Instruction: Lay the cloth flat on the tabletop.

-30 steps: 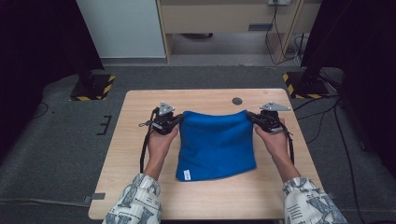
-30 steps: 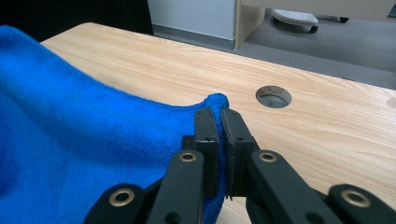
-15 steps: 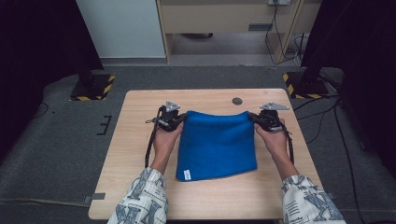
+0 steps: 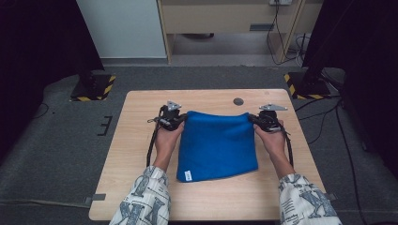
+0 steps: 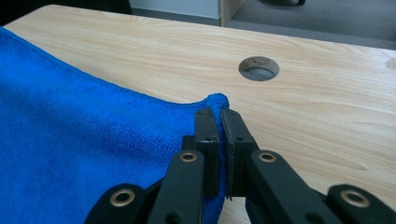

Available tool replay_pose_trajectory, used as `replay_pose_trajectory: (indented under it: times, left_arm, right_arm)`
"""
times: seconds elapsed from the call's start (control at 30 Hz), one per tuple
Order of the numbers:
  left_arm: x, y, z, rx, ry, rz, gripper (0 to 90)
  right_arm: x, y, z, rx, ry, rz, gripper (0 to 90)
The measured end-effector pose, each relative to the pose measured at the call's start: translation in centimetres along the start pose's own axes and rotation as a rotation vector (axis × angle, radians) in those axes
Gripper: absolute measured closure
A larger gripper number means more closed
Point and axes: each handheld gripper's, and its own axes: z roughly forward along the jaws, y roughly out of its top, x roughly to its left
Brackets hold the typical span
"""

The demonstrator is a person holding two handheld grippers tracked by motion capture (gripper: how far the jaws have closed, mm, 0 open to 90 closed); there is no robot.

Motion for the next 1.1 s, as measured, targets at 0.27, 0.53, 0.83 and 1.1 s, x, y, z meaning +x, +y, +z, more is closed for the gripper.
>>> replay_pose_trajectory:
  times: [0.27, 0.53, 0.83, 1.1]
  left_arm:
    - [0.3, 0.1, 0.8, 0.011, 0.010, -0.008, 88.0]
    - [1.7, -0.1, 1.7, 0.011, 0.030, -0.037, 74.9]
    - [2.2, 0.2, 0.8, -0.001, 0.081, -0.051, 39.1]
    - [0.5, -1.8, -3.1, -0.022, 0.047, 0.000, 38.7]
  right_arm:
    - [-0.1, -0.3, -0.1, -0.004, -0.010, 0.024, 86.8]
    - [0.6, 0.5, 1.7, 0.025, -0.025, 0.012, 66.2]
    - [1.7, 1.5, 1.6, 0.005, -0.062, -0.022, 29.3]
    - [2.8, 0.4, -0.9, 0.022, 0.018, -0.069, 33.5]
